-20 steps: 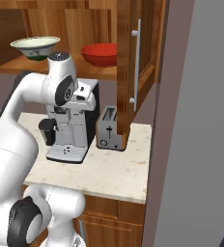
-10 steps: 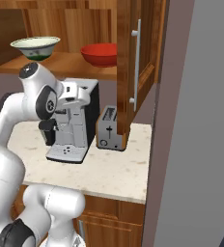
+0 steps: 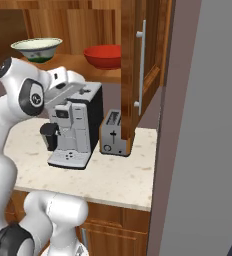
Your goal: Pick up the bowls from the cabinet and place each bowl in front of a stool on the dining counter.
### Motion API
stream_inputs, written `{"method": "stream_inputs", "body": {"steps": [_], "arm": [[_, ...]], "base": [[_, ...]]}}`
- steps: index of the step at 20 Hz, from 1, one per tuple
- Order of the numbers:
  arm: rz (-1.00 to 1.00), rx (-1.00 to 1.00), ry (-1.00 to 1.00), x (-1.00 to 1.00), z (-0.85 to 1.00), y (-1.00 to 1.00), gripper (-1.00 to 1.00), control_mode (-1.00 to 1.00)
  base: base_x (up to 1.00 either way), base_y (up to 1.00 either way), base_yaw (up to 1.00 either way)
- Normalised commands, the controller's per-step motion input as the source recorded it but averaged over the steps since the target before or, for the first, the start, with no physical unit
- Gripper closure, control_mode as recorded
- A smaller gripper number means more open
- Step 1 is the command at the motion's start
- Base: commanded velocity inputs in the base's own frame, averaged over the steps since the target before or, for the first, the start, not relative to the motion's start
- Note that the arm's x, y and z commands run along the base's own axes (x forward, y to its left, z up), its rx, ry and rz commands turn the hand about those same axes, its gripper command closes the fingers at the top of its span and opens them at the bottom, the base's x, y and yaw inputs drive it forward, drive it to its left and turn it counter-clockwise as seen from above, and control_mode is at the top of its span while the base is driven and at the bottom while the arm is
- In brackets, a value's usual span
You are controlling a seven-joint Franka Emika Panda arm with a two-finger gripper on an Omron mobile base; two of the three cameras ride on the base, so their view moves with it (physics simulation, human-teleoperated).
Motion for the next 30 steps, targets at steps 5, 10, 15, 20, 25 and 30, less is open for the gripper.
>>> {"method": "stream_inputs", "body": {"steps": [5,10,15,20,25,30], "arm": [[0.0,-0.36,0.0,0.0,0.45,0.02,-1.0,-1.0],[0.0,-0.31,0.0,0.0,0.49,0.0,-1.0,-1.0],[0.01,-0.15,0.01,0.0,0.58,0.0,-1.0,-1.0],[0.02,0.01,0.16,0.04,0.06,-0.01,-1.0,-1.0],[0.0,0.01,0.02,0.31,0.0,0.0,-1.0,-1.0],[0.0,0.0,0.0,0.39,0.0,0.0,-1.0,-1.0]], "base": [[0.0,0.0,0.0],[0.0,0.0,0.0],[0.0,0.0,0.0],[0.0,0.0,0.0],[0.0,0.0,0.0],[0.0,0.0,0.0]]}}
